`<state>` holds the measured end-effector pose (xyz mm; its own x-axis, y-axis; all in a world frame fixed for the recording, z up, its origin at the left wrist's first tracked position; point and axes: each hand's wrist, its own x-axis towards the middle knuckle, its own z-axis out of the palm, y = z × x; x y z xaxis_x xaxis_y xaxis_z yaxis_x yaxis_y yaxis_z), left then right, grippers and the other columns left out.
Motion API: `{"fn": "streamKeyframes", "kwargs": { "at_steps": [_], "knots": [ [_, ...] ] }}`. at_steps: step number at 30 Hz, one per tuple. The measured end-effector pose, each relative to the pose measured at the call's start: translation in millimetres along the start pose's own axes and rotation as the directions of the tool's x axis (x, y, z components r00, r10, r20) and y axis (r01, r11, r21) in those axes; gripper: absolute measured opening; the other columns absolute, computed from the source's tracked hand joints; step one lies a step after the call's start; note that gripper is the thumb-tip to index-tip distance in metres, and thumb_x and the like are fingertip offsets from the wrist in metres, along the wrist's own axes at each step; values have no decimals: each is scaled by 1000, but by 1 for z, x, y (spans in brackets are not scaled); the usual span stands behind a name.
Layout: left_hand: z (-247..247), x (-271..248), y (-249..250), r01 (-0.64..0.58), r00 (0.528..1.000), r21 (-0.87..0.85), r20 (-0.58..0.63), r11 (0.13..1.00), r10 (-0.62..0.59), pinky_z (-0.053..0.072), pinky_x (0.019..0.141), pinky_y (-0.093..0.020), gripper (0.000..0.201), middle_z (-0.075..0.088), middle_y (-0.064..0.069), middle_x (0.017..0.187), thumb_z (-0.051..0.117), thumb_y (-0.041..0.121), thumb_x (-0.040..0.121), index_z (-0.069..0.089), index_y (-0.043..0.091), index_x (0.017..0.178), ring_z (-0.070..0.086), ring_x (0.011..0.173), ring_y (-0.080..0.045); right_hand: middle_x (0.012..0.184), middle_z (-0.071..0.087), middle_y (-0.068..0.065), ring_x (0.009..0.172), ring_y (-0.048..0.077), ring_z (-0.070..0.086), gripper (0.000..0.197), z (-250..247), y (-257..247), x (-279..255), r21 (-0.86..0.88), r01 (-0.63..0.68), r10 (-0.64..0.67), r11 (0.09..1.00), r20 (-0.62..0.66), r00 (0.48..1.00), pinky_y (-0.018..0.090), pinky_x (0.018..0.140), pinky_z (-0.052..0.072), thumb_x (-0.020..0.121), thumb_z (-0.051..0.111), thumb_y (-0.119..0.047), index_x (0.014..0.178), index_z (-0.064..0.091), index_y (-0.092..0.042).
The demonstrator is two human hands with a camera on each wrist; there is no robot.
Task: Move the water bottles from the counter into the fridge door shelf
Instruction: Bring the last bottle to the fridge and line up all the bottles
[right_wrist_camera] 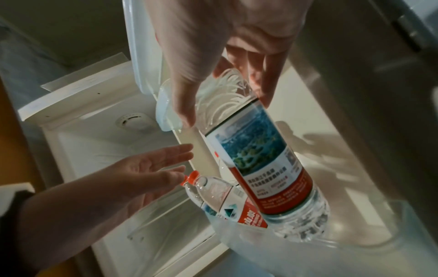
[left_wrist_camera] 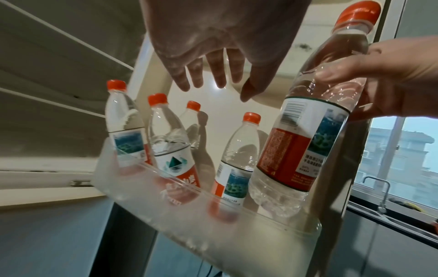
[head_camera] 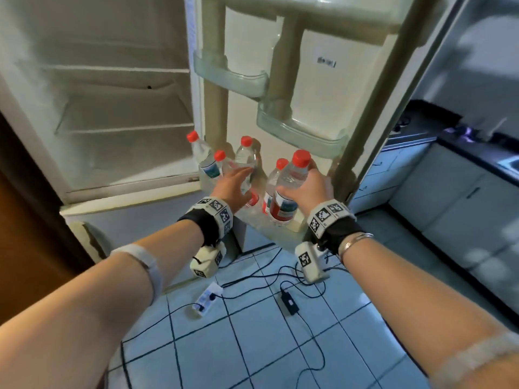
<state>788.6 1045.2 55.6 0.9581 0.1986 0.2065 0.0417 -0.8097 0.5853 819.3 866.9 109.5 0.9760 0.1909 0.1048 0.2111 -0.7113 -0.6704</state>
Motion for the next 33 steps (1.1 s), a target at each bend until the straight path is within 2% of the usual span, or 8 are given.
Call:
{"fn": "streamKeyframes", "kwargs": {
  "at_steps": [3, 7, 13, 19, 22, 24, 27, 33],
  "knots": [
    [16, 29, 4, -8, 999, -41, 52, 999, 10, 33, 111, -37, 66, 42, -8, 145, 61, 13, 82, 34, 21, 141, 43, 130, -26, 103, 68, 6, 99, 24, 64, 48, -1, 6, 9, -34, -29, 29, 999, -21, 999, 26, 84, 48, 67, 77, -41, 102, 60, -14],
    [28, 66, 9, -17, 991, -86, 130, 996, 29, 38, 107, -46, 69, 44, -9, 143, 60, 27, 84, 25, 26, 144, 47, 126, -29, 104, 63, 6, 99, 21, 60, 52, 7, 16, 21, -97, -110, 107, 989, -30, 994, 24, 79, 43, 71, 76, -42, 105, 58, -8],
    [42, 106, 6, -101, 946, -169, 288, 980, 147, 31, 109, -40, 69, 43, -8, 144, 59, 31, 87, 23, 21, 145, 46, 128, -29, 122, 60, 12, 113, 28, 56, 66, 31, 19, 37, -124, -230, 222, 965, -74, 972, 35, 95, 47, 69, 76, -44, 119, 52, -8],
    [58, 131, -4, -75, 898, -257, 403, 964, 177, 36, 103, -37, 54, 53, -15, 134, 59, 29, 87, 35, 12, 133, 50, 123, -31, 118, 64, 5, 110, 24, 60, 56, 53, 28, 53, -38, -303, 297, 952, -114, 948, 33, 94, 48, 72, 75, -39, 118, 51, -17],
    [65, 137, -6, -98, 898, -310, 382, 946, 219, 37, 97, -33, 48, 56, -16, 128, 57, 29, 88, 40, 9, 128, 52, 118, -30, 110, 62, 1, 103, 22, 61, 63, 62, 33, 59, 82, -336, 344, 938, -119, 931, 37, 93, 49, 69, 77, -35, 118, 38, -25],
    [67, 142, -7, -131, 891, -337, 373, 932, 260, 38, 94, -33, 42, 58, -16, 123, 55, 31, 90, 43, 8, 123, 54, 113, -30, 106, 61, -1, 99, 20, 61, 60, 68, 36, 63, 161, -353, 376, 922, -142, 916, 39, 92, 50, 65, 80, -31, 107, 37, -32],
    [70, 148, -10, -143, 874, -366, 389, 920, 291, 39, 91, -35, 39, 60, -15, 119, 54, 32, 90, 44, 8, 119, 55, 109, -29, 107, 57, 0, 99, 19, 59, 62, 74, 42, 68, 219, -353, 392, 910, -170, 904, 32, 86, 52, 66, 81, -22, 112, 39, -26],
    [69, 156, -13, -170, 848, -420, 399, 892, 349, 40, 86, -33, 35, 61, -13, 105, 55, 30, 90, 46, 5, 113, 57, 100, -28, 100, 59, 3, 94, 24, 62, 55, 78, 49, 80, 162, -403, 426, 901, -142, 894, 42, 89, 53, 60, 81, -27, 102, 45, -25]
  ]
}}
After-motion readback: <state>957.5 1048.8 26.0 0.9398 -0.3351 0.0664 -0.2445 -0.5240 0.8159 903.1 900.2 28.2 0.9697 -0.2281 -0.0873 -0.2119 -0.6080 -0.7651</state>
